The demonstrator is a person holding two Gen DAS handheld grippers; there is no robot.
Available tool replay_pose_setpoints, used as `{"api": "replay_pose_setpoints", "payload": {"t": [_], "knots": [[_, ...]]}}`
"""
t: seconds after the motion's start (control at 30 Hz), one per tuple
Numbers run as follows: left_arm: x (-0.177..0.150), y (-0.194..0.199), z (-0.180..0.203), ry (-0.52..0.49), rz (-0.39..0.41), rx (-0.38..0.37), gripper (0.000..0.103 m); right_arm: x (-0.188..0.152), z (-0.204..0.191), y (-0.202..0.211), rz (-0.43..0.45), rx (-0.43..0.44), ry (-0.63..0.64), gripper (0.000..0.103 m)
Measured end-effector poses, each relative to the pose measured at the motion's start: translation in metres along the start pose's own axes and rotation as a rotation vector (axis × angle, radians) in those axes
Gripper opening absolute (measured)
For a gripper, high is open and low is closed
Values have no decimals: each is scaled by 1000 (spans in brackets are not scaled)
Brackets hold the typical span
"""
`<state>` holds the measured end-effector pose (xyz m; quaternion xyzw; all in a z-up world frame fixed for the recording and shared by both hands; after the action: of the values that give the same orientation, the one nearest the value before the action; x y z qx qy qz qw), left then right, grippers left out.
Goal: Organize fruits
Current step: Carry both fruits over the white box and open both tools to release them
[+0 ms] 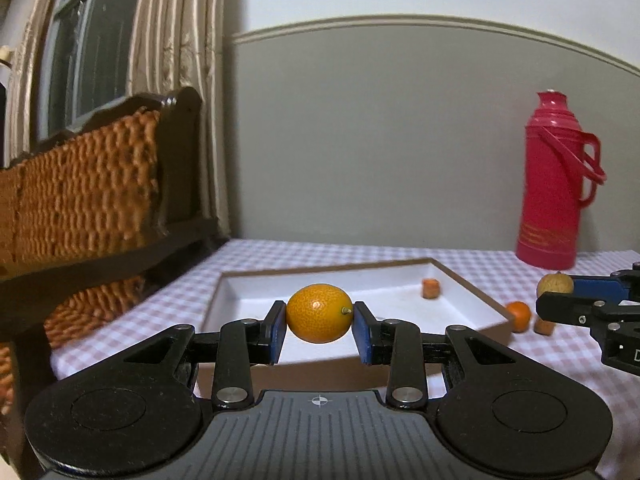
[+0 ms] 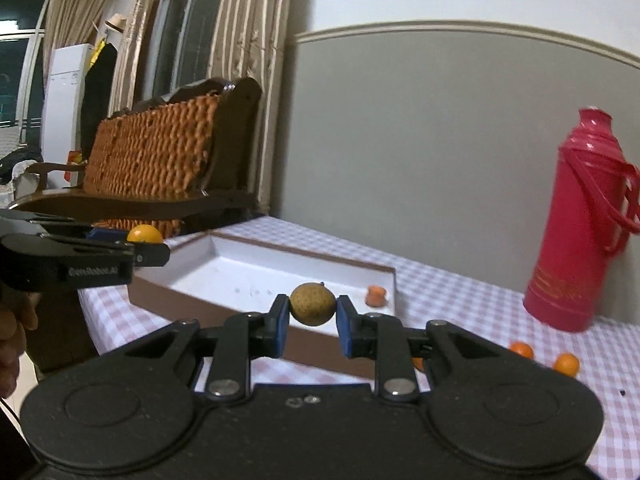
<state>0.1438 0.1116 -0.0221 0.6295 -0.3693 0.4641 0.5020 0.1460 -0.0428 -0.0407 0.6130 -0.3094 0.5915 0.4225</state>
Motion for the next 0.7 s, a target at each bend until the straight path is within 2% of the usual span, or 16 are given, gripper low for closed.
{"api": "replay_pose_setpoints", "payload": {"t": [0.27, 0.7], "knots": [[12, -15, -27, 21, 20, 37, 36, 21, -13, -22, 25, 1, 32, 16], [22, -64, -50, 59, -14, 57, 36, 32, 16, -73, -8, -37, -31, 16]]}}
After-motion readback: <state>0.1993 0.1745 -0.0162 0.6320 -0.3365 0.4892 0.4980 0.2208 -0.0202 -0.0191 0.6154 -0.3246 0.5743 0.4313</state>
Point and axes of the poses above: each gripper's, at about its wrist camera, not at the fingertips, and y roughly against the way its jaws point, z to its right, x to its top, the point moved 5 cm from there along -y, roughly the way its jaws point, and after that the axes turned 2 degrees about -z, right-handed, at the moved point
